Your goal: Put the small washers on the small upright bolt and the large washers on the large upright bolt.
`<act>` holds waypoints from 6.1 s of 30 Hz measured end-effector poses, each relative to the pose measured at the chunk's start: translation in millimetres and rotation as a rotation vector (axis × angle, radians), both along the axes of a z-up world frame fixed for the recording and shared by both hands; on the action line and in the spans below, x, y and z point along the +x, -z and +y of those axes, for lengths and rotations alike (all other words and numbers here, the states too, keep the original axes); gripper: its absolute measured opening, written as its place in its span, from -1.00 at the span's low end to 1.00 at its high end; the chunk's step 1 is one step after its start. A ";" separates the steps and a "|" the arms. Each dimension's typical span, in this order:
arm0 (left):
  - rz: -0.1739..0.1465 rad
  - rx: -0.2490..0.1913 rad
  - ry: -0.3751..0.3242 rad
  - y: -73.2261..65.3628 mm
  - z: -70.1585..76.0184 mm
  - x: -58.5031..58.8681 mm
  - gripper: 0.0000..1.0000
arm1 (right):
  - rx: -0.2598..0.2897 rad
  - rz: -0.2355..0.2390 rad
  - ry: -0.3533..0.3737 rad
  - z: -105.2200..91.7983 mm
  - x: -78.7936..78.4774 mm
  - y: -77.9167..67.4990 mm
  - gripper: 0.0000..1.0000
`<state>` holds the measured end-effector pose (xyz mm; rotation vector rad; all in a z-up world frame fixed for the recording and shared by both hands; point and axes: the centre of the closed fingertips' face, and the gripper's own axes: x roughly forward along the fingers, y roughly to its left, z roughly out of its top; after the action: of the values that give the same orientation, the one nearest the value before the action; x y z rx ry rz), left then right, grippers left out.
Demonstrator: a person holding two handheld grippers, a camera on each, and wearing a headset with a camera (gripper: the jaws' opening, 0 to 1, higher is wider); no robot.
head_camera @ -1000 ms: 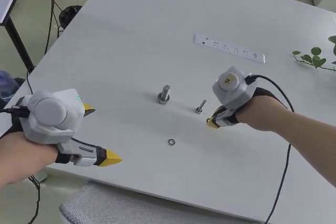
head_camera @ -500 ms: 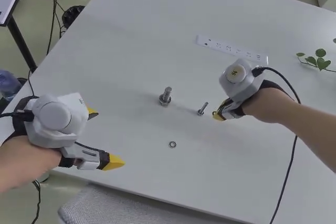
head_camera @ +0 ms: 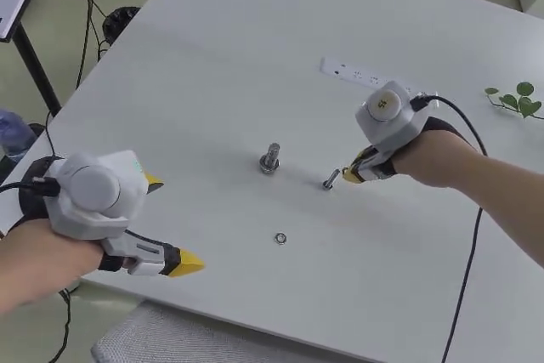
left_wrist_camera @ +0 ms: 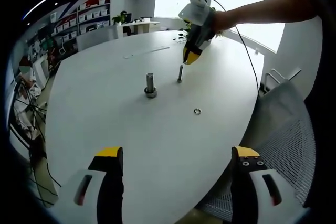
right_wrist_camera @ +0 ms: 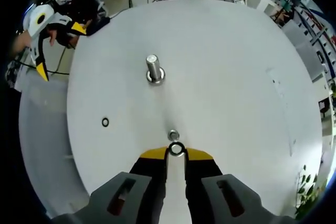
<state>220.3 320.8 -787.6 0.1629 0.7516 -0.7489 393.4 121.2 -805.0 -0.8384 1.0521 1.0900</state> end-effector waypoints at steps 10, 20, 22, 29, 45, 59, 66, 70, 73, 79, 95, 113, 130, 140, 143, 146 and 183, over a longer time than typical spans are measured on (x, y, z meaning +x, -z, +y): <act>0.003 0.003 -0.001 1.5 1.7 0.2 0.69 | 0.003 0.012 -0.024 6.2 5.7 3.7 -0.75; 0.017 0.003 -0.004 5.1 1.9 -1.3 0.67 | -0.017 0.021 -0.037 5.7 6.0 11.4 -0.75; 0.017 0.004 -0.004 5.3 2.2 -0.7 0.67 | -0.011 0.027 -0.036 6.6 4.5 10.6 -0.75; 0.023 0.004 -0.006 6.7 2.7 -0.4 0.65 | -0.016 0.023 -0.043 7.7 4.3 10.7 -0.75; 0.037 0.005 -0.015 12.4 5.3 -3.2 0.63 | -0.032 0.031 -0.061 8.9 4.5 18.4 -0.75; 0.046 0.005 -0.011 15.4 6.6 -2.5 0.63 | -0.050 0.032 -0.073 8.8 1.5 34.6 -0.75; 0.056 0.004 -0.011 18.9 7.5 -4.2 0.62 | -0.055 0.034 -0.080 10.2 0.1 42.2 -0.75; 0.055 0.001 -0.019 19.1 9.0 -4.2 0.62 | -0.060 0.030 -0.088 10.8 0.2 46.1 -0.75; 0.056 0.000 -0.026 19.3 11.0 -4.8 0.62 | -0.064 0.026 -0.095 11.0 0.2 48.2 -0.75; 0.060 0.006 -0.029 20.7 13.7 -8.3 0.61 | -0.068 0.014 -0.106 11.4 1.1 51.3 -0.75; 0.053 0.008 -0.040 19.1 13.3 -11.4 0.61 | -0.073 0.005 -0.111 11.5 3.7 56.1 -0.74; 0.056 0.010 -0.041 20.0 14.5 -11.4 0.60 | -0.070 0.015 -0.096 10.6 2.8 53.9 -0.73; 0.055 0.011 -0.039 19.6 13.3 -13.4 0.60 | -0.068 0.021 -0.131 10.4 2.2 55.0 -0.55; 0.045 0.008 -0.033 15.8 8.7 -12.8 0.61 | -0.044 0.022 -0.126 14.1 -0.9 43.9 -0.53; 0.038 0.002 -0.034 11.7 6.5 -11.0 0.63 | -0.047 0.016 -0.135 14.9 -2.0 38.9 -0.52; 0.026 0.004 -0.027 7.0 5.2 -8.5 0.64 | -0.047 0.009 -0.134 14.7 -0.4 33.2 -0.52; 0.019 0.033 0.044 0.4 5.3 -12.3 0.83 | 0.019 0.013 -0.112 25.4 -54.3 -6.3 -0.45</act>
<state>208.0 326.1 -788.0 0.2027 0.7803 -0.7812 339.1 146.6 -798.8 -0.8844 1.0142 1.1991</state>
